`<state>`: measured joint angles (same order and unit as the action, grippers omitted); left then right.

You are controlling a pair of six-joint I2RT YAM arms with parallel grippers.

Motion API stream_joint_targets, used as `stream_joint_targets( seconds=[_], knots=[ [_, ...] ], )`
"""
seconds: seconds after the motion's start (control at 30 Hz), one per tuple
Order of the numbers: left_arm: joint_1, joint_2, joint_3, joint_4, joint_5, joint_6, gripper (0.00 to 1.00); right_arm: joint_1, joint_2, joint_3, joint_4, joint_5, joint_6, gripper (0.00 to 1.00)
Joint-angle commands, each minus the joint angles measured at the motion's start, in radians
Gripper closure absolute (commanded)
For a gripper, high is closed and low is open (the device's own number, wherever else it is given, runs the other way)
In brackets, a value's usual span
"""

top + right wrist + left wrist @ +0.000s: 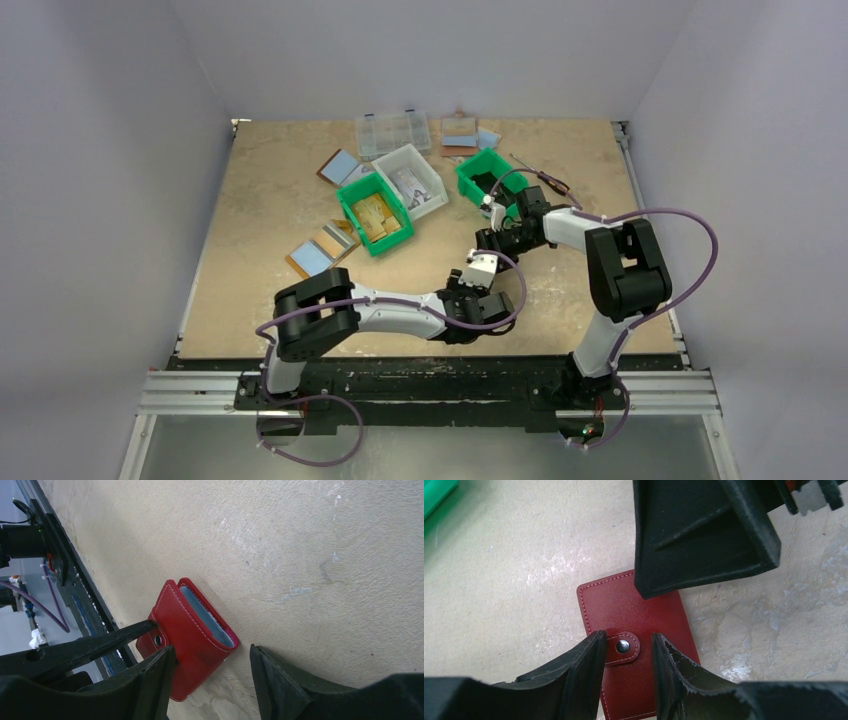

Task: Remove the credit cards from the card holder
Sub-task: Open the card holder at the center of the board.

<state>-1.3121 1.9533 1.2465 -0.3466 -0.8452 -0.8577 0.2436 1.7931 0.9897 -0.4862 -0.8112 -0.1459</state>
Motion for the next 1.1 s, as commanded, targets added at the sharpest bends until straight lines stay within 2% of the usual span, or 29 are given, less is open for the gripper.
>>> stream_joint_targets(
  seconds=[0.0,0.23,0.6,1.07],
  knots=[
    [0.001,-0.015,0.006,-0.08,-0.041,-0.024,0.59,0.01,0.022,0.02,-0.002,0.019,-0.006,0.35],
    [0.001,-0.024,-0.006,-0.077,-0.047,-0.025,0.61,0.01,0.026,0.02,-0.004,0.012,-0.006,0.36],
    [0.002,-0.141,-0.107,0.039,-0.046,0.021,0.62,0.04,0.056,0.024,-0.009,-0.055,-0.003,0.34],
    [0.025,-0.122,-0.128,0.07,-0.01,0.032,0.61,0.068,0.089,-0.013,0.087,-0.045,0.114,0.37]
  ],
)
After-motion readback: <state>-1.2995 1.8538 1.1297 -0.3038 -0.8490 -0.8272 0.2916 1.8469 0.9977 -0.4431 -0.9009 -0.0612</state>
